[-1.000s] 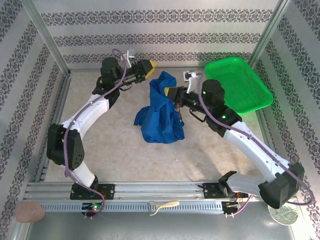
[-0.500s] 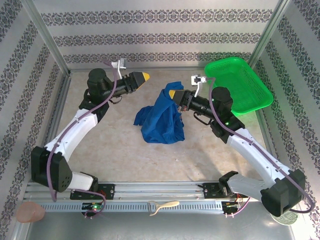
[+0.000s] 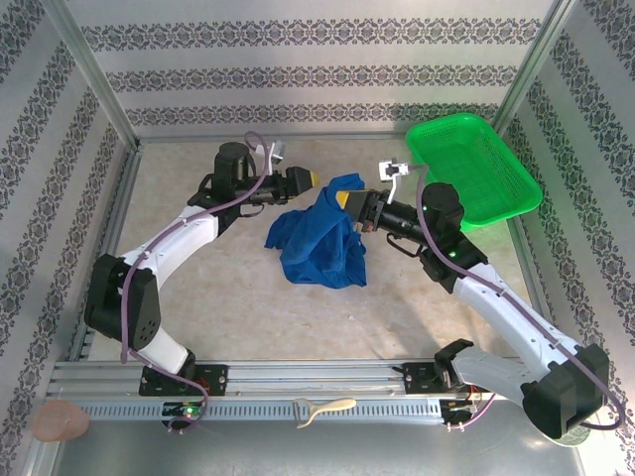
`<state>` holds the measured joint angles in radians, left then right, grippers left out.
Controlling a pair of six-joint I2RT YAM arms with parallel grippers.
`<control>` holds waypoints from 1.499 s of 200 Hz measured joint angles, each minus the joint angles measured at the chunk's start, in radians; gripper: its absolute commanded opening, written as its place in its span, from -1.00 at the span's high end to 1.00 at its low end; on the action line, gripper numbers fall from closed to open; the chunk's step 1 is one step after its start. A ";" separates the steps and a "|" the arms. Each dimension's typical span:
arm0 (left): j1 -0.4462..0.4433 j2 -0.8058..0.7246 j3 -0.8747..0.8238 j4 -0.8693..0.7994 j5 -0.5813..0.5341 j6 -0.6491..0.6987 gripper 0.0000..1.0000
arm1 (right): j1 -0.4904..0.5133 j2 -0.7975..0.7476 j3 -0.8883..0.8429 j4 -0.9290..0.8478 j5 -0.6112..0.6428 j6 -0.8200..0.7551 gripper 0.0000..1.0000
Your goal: Fold the inside-out t-shirt
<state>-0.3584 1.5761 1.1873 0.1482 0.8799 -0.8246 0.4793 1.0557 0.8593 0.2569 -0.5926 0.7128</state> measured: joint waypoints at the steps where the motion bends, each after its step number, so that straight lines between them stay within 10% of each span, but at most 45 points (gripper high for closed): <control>1: -0.002 0.000 0.000 0.001 0.002 -0.002 -0.32 | 0.000 0.000 -0.001 0.000 0.000 0.000 1.00; 96: -0.043 0.034 -0.063 0.228 0.075 -0.183 -0.34 | -0.002 0.023 -0.005 0.025 -0.002 -0.001 1.00; 109: -0.057 0.055 -0.065 0.236 0.092 -0.200 -0.17 | -0.006 0.028 -0.005 0.025 -0.006 -0.001 1.00; 140: -0.081 0.120 -0.050 0.278 0.142 -0.241 1.00 | -0.022 0.036 -0.006 0.024 -0.019 -0.003 1.00; 216: 0.027 0.114 -0.072 0.568 0.134 -0.394 1.00 | -0.046 -0.027 -0.284 -0.002 0.084 0.010 1.00; 243: 0.026 0.126 -0.103 0.760 0.157 -0.515 1.00 | -0.046 0.026 -0.287 -0.024 0.159 0.026 -0.18; 300: 0.049 0.059 -0.151 0.759 0.140 -0.537 1.00 | 0.038 -0.070 -0.156 -0.386 0.359 -0.058 -0.38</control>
<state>-0.3092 1.6352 1.0359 0.9073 1.0203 -1.3617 0.5171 0.9855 0.7036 -0.1295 -0.2337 0.6548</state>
